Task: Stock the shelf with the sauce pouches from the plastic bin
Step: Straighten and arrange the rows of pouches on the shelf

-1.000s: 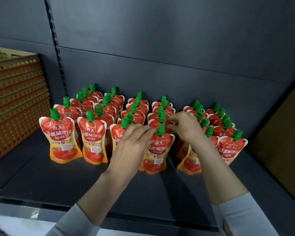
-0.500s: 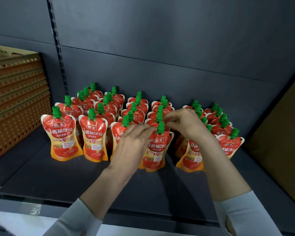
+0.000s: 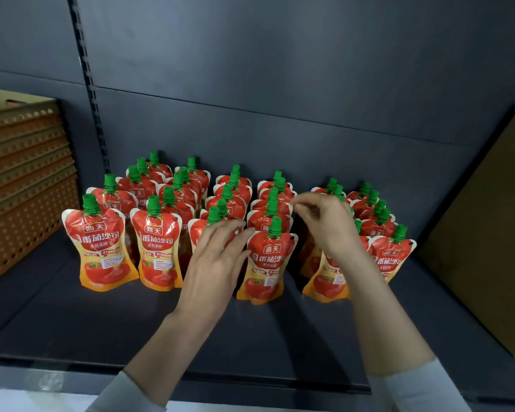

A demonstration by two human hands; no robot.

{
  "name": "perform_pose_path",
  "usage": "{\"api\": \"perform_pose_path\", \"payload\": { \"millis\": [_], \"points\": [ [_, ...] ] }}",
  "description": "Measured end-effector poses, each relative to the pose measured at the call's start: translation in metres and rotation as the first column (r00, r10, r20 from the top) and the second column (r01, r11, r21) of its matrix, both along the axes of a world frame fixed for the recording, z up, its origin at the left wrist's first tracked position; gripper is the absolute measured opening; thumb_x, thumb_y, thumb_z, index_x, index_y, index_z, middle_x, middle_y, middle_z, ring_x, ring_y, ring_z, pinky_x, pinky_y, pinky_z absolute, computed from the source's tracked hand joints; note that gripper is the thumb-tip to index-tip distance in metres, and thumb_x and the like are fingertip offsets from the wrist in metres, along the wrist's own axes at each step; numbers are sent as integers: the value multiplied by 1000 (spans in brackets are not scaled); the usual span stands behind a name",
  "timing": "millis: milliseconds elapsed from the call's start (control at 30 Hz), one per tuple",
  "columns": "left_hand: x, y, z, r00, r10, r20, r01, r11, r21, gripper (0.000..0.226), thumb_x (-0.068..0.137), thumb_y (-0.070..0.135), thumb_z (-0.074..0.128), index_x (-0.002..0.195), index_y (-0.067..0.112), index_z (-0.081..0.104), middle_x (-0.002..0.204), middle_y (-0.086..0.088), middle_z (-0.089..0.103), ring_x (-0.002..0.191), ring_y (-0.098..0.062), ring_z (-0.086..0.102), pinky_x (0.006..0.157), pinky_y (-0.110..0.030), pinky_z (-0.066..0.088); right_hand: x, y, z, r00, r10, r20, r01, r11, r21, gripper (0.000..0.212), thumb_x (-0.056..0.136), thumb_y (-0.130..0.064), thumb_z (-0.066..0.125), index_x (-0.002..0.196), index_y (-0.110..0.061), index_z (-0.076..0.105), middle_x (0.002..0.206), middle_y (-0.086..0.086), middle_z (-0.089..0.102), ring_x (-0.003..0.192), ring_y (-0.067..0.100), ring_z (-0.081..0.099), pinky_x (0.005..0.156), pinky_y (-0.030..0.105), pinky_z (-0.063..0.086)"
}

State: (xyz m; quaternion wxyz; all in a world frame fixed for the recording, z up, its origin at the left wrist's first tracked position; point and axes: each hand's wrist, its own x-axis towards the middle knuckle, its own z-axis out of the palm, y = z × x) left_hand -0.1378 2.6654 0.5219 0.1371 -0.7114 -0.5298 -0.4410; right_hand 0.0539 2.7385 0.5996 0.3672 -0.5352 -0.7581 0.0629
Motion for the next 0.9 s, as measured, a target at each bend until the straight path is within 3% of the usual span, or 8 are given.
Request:
{"api": "perform_pose_path", "payload": {
  "millis": [167,267,333,400,500,600,700,900],
  "points": [
    [4,4,1,997,4,-71,-5,1000,-16,41,84,18,71,124,11,64,124,-5,60,120,-21,49,102,-35,45,-14,40,18,961,34,276,20,981,-191,31,89,-15,72,120,-15,71,114,4,73,107,21,66,95,34,52],
    [4,8,0,997,7,-79,-7,1000,-8,41,82,19,73,122,11,66,118,-3,64,116,-20,51,101,-32,45,-23,52,19,918,54,393,39,974,-224,2,88,-16,74,88,-15,75,87,-1,65,94,24,61,77,28,45],
    [4,9,1,996,10,-87,-10,1000,7,41,80,18,75,120,11,67,115,-2,66,114,-19,51,98,-32,46,-21,59,18,910,50,411,49,973,-227,23,86,-15,75,67,-19,65,73,-4,55,83,24,57,72,26,40],
    [4,11,1,996,11,-94,-10,1000,14,41,79,18,76,119,11,68,114,-2,66,113,-19,52,96,-34,49,-18,62,17,915,45,402,45,976,-212,7,86,-13,76,79,-15,75,84,-1,65,90,25,63,76,28,47],
    [4,11,1,996,8,-94,-8,1000,2,42,79,17,76,120,11,67,115,-2,66,114,-20,52,96,-35,50,-16,65,16,916,60,396,34,974,-225,20,86,-13,76,105,-14,78,111,3,73,105,22,66,92,32,53],
    [5,9,0,996,10,-90,-11,1000,-9,43,82,17,73,124,12,64,123,-3,61,119,-20,49,101,-35,46,-14,63,14,937,35,347,27,985,-172,17,87,-14,74,103,-18,78,109,1,74,103,22,68,95,35,54],
    [7,2,-7,1000,0,-12,0,1000,-18,50,83,14,71,131,12,58,132,-7,54,120,-22,48,102,-32,44,-6,49,16,982,-9,189,19,998,-52,12,91,-14,69,98,-18,78,100,-2,76,95,15,68,87,26,52],
    [30,-21,-54,981,-31,193,53,992,-111,73,81,15,74,145,18,37,140,-3,43,130,-12,41,105,-27,40,-2,32,2,970,126,208,-83,975,-204,14,87,-16,74,100,-17,79,102,-2,76,96,13,68,92,34,55]
  ]
}}
